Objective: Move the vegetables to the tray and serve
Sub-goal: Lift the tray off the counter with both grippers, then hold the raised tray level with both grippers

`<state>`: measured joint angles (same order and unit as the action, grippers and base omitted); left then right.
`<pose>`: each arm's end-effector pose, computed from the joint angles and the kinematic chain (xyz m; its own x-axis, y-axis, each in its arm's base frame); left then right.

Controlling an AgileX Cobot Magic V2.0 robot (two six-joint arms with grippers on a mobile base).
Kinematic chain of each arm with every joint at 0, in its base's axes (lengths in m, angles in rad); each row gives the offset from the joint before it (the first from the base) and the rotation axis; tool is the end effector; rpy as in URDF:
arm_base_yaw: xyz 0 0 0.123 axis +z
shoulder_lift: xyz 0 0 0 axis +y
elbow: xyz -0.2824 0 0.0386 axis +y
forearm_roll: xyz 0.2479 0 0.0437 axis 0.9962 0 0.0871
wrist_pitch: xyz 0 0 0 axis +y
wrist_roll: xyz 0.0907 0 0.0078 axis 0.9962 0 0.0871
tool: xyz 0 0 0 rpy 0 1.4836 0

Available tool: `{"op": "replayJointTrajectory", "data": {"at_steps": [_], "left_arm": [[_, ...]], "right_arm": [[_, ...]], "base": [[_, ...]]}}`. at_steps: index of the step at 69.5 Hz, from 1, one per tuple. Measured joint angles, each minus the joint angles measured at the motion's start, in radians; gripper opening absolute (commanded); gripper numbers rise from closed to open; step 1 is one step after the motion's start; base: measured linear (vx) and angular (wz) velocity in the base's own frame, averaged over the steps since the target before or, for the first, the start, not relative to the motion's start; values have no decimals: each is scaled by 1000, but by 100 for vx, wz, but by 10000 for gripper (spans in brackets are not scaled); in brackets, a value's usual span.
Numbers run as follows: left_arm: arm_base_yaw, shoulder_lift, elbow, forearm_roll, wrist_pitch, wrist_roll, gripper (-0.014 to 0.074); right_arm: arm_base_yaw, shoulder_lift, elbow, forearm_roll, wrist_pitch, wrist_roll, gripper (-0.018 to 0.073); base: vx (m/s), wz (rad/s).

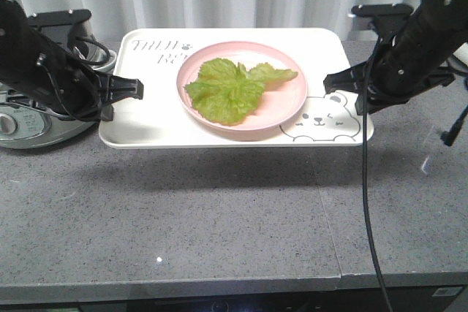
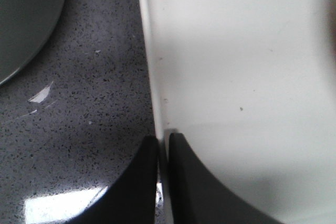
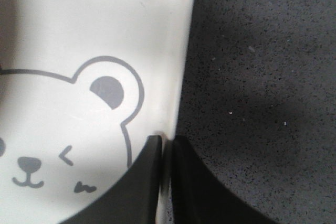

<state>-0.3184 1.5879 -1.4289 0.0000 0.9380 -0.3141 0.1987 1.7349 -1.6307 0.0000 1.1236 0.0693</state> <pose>0.3262 -0.1075 0.3314 -0.8615 -0.0413 -0.5060 0.0493 0.9852 -0.1644 0.3658 0.0737 0.3302 -0.9025 -0.1111 -0.4160 -0.1352 0.9904 0.0289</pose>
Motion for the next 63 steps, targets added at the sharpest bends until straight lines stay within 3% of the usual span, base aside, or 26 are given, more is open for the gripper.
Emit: {"op": "replayJointTrajectory", "data": {"at_steps": [63], "left_arm": [[-1,-20,0,-9,17,1,-8]], "right_arm": [[0,-37,0,7,11,6,-4]], "base": [[0,0]]}}
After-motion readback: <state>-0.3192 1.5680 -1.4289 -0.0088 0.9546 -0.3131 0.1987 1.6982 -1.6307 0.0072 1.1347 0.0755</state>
